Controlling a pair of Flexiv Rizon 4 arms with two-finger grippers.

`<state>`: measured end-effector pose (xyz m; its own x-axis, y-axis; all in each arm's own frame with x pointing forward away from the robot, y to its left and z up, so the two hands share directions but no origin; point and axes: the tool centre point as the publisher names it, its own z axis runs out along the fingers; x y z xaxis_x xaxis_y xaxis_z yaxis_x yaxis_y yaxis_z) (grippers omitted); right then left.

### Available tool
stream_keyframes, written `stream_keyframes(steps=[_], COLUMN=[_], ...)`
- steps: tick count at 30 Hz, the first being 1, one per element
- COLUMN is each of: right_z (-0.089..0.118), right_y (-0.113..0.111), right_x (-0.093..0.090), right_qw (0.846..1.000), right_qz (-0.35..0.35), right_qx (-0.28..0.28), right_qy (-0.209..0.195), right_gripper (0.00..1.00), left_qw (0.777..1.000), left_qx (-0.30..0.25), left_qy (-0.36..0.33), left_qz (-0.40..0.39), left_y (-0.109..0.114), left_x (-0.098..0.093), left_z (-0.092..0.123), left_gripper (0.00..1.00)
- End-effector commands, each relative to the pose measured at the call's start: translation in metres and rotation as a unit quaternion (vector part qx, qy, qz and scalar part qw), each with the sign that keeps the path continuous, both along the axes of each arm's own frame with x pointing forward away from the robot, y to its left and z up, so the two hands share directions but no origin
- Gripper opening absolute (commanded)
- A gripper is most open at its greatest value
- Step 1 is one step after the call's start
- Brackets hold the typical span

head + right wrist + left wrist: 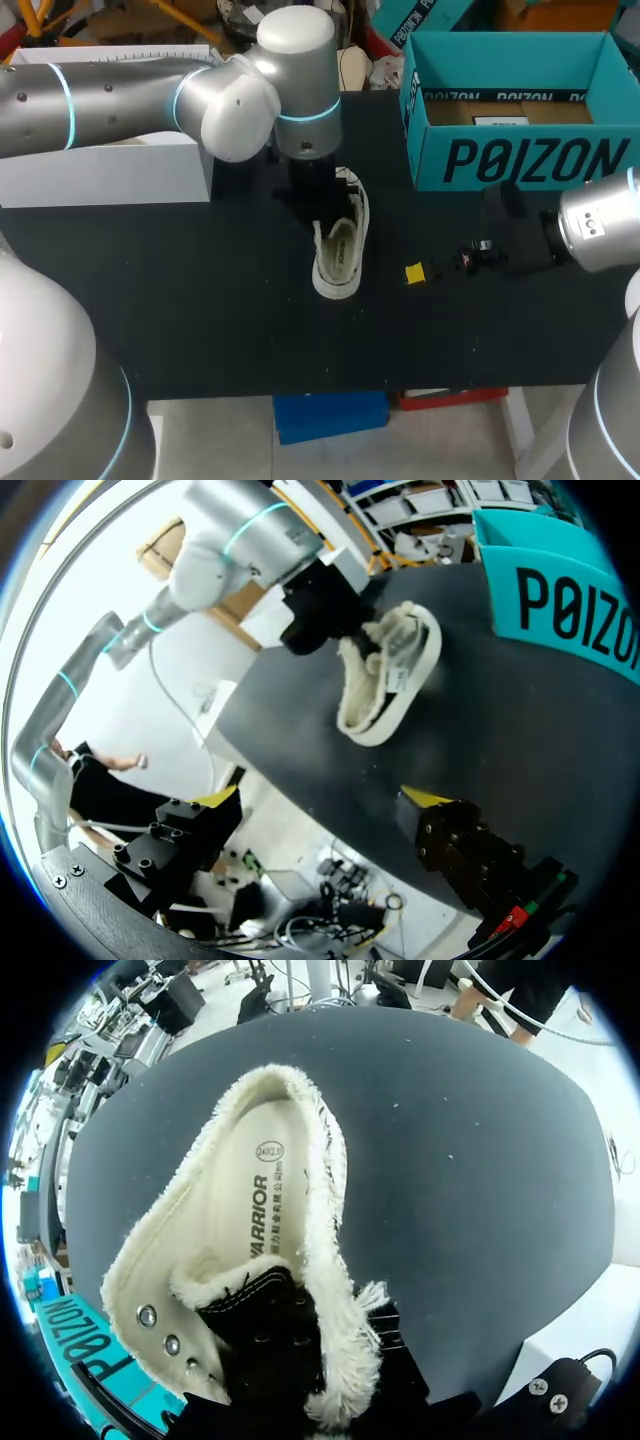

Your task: Take the shoe out of the shoebox, open the shoe tongue, remove and reinsert the insole, then place the shoe into the shoebox

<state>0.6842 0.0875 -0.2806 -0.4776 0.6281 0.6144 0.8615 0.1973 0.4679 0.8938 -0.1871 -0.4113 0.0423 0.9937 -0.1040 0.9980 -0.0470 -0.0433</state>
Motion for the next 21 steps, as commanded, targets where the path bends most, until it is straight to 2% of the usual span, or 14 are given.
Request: stream_keyframes(steps=[1, 9, 13, 17, 21], right_z=[0.0, 0.0, 0.0, 0.0, 0.0], right_y=[0.001, 0.001, 0.001, 0.001, 0.001], right_x=[0.0, 0.0, 0.0, 0.0, 0.0], right_qw=[1.0, 1.0, 1.0, 1.0, 1.0], right_qz=[-0.001, -0.001, -0.001, -0.001, -0.001], right_qx=[-0.001, -0.001, -0.001, -0.001, -0.001], right_qy=[0.001, 0.001, 0.001, 0.001, 0.001], right_gripper=[1.0, 1.0, 1.0, 1.0, 1.0], left_qw=[1.0, 0.996, 0.99, 0.968, 0.94], left_qx=[-0.009, -0.054, -0.077, -0.105, -0.132], left_qy=[-0.013, -0.066, -0.098, -0.14, -0.151], left_qz=[-0.008, 0.016, 0.07, 0.18, 0.277], left_y=[0.002, -0.002, 0.002, 0.023, 0.054], left_x=[-0.005, -0.008, -0.008, 0.001, 0.009], left_z=[0.018, 0.103, 0.148, 0.19, 0.213], left_gripper=[0.0, 0.0, 0.0, 0.0, 0.0])
